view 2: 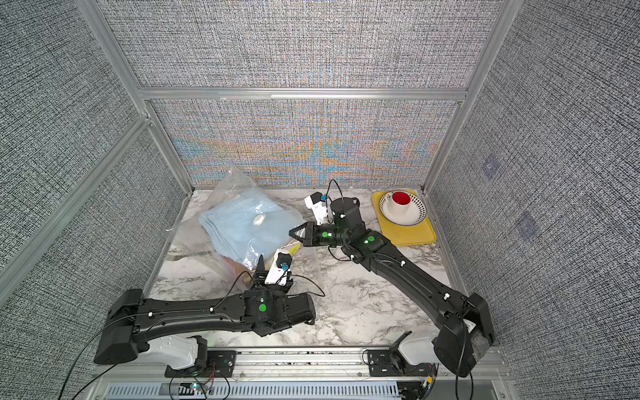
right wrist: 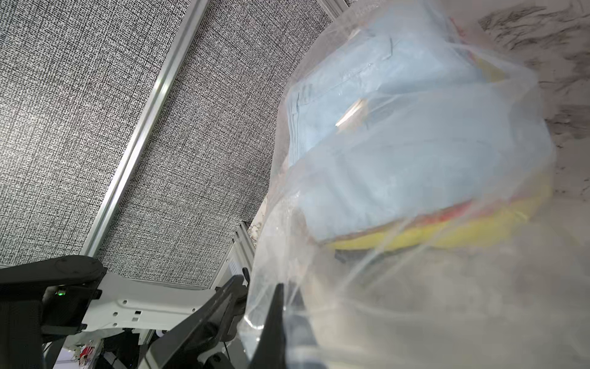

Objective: Take the trousers out of the vacuum bag
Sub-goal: Open the vacuum bag at the center of the board.

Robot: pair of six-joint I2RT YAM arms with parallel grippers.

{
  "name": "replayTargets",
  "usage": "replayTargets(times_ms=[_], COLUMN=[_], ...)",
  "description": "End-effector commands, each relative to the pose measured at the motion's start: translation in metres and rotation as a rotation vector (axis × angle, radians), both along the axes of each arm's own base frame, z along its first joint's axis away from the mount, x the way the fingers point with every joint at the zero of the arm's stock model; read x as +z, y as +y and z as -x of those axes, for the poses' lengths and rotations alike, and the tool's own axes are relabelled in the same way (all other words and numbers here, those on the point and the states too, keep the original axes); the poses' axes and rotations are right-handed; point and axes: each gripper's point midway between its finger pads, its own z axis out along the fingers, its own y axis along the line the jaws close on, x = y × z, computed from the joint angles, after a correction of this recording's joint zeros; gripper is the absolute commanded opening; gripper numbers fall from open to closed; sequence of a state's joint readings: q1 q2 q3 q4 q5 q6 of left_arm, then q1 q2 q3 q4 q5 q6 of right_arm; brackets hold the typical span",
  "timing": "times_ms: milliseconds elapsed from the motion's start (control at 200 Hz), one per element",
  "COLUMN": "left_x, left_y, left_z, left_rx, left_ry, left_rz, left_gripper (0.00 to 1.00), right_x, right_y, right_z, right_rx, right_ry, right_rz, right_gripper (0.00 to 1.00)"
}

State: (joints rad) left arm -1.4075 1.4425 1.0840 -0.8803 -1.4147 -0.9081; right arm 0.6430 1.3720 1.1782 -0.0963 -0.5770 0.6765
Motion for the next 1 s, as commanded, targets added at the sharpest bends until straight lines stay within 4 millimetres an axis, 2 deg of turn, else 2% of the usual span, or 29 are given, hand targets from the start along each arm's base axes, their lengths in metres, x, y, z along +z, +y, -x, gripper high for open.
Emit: replayTargets(times_ms=[0, 115, 245, 355, 501, 621, 876, 956, 996], left_x=[0.003, -0.003, -0.010, -0.016, -0.018, -0.019, -0.019, -0.018, -0.016], left_y=[0.002, 0.001, -0.005, -0.013, -0.018, -0.022, -0.018, -0.013, -0.011], left_z=[-0.002, -0.006, -0.011, -0.014, -0.020, -0.024, -0.029, -0.029, -0.028], left_rx=[0.001, -0.002, -0.024, -0.059, -0.081, -0.093, -0.097, -0.100, -0.103], left_ry=[-0.004, 0.018, 0.057, 0.085, 0.105, 0.119, 0.131, 0.135, 0.136], left_rz=[-0.042, -0.053, -0.049, -0.030, -0.019, -0.017, 0.002, 0.012, 0.018], left_gripper=[0.60, 0.67, 0.71, 0.70, 0.64, 0.53, 0.17, 0.01, 0.00], right_x=[0.013, 0.012, 0.012, 0.013, 0.012, 0.010, 0.011, 0.009, 0.007], right_y=[0.005, 0.006, 0.005, 0.004, 0.004, 0.005, 0.003, 0.002, 0.002], right_z=[0.002, 0.003, 0.005, 0.006, 0.007, 0.007, 0.009, 0.008, 0.007], right_rx=[0.031, 0.037, 0.041, 0.043, 0.046, 0.048, 0.049, 0.045, 0.041], right_ry=[-0.053, -0.049, -0.046, -0.049, -0.048, -0.044, -0.049, -0.047, -0.048], right_rz=[-0.038, -0.040, -0.042, -0.045, -0.045, -0.047, -0.045, -0.040, -0.035], right_gripper=[0.00, 0.00, 0.00, 0.00, 0.00, 0.00, 0.00, 0.00, 0.00])
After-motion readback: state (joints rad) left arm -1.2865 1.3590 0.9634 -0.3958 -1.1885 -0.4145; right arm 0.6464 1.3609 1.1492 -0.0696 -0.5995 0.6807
